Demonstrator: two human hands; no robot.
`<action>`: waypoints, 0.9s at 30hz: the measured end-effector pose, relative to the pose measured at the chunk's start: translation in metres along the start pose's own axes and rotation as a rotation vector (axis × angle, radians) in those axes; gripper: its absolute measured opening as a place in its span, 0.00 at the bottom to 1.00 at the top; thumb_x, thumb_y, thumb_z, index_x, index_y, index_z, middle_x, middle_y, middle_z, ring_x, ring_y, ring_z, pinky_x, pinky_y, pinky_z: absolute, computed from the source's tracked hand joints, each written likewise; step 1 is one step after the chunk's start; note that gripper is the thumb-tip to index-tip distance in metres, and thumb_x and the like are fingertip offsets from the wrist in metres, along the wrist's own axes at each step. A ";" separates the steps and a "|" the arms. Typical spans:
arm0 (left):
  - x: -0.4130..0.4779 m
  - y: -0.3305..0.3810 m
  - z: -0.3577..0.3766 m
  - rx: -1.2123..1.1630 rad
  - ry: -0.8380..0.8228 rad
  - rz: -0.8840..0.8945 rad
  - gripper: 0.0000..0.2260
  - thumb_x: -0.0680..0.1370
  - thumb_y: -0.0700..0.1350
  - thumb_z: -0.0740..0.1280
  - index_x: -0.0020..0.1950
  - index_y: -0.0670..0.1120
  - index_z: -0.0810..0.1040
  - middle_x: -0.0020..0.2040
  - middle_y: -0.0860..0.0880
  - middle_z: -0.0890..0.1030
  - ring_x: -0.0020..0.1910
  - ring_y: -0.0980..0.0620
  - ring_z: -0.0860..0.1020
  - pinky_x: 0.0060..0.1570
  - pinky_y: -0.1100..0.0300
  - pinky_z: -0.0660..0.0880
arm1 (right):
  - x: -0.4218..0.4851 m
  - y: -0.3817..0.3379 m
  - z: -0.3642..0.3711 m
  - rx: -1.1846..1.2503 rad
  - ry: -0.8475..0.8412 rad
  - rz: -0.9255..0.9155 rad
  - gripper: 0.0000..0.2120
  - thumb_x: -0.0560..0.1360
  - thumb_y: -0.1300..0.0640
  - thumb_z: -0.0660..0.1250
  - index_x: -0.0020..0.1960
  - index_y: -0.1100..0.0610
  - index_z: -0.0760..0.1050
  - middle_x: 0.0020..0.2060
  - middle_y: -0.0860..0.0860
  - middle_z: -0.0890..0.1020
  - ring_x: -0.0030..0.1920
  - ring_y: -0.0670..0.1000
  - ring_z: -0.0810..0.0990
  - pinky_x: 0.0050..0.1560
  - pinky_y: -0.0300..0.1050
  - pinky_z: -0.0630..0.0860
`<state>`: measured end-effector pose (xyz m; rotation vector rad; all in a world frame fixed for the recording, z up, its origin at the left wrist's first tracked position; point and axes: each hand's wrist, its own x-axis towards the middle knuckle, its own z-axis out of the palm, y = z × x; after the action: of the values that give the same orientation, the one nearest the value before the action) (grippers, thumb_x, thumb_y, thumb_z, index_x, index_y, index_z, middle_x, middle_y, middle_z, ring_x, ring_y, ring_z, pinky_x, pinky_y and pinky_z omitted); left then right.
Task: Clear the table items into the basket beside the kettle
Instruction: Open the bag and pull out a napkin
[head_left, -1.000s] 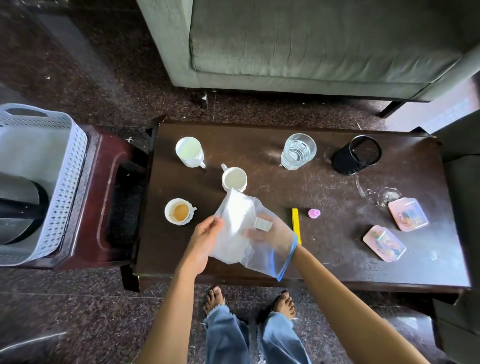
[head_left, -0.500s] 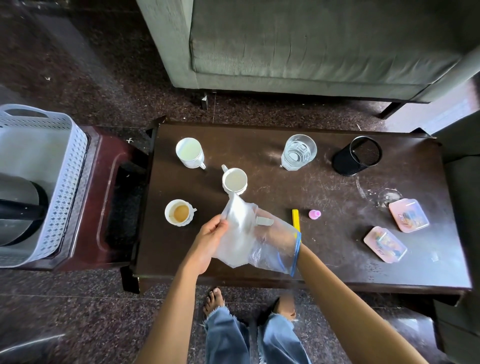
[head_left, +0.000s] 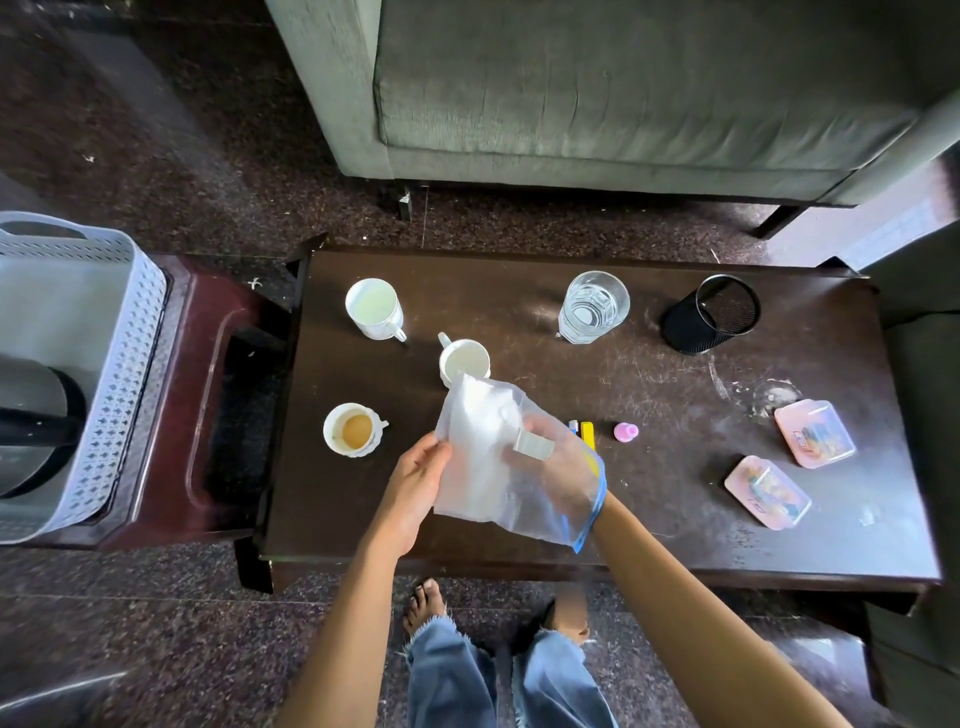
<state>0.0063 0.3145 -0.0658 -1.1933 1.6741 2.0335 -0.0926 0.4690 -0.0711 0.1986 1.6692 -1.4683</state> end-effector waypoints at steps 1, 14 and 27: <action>0.000 0.000 0.001 0.002 0.003 0.018 0.07 0.80 0.50 0.61 0.53 0.62 0.76 0.56 0.56 0.79 0.58 0.55 0.76 0.59 0.54 0.75 | -0.006 -0.003 0.002 0.069 -0.076 -0.009 0.21 0.74 0.63 0.71 0.66 0.54 0.72 0.51 0.48 0.79 0.53 0.47 0.79 0.53 0.34 0.77; 0.002 0.009 0.000 -0.043 0.123 0.044 0.06 0.77 0.54 0.64 0.45 0.56 0.79 0.50 0.55 0.82 0.56 0.51 0.78 0.60 0.50 0.75 | -0.014 -0.020 0.007 0.228 -0.321 0.005 0.20 0.79 0.65 0.63 0.68 0.52 0.69 0.58 0.59 0.77 0.59 0.60 0.77 0.56 0.62 0.76; -0.001 0.017 -0.003 -0.058 -0.081 0.070 0.13 0.73 0.58 0.66 0.54 0.55 0.78 0.51 0.53 0.84 0.55 0.51 0.80 0.52 0.56 0.78 | -0.007 -0.020 0.007 -0.080 -0.100 -0.092 0.19 0.67 0.54 0.76 0.57 0.47 0.77 0.48 0.45 0.81 0.52 0.45 0.82 0.52 0.36 0.78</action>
<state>-0.0028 0.3069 -0.0536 -1.0683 1.6517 2.1560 -0.0977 0.4600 -0.0510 0.0042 1.6710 -1.4517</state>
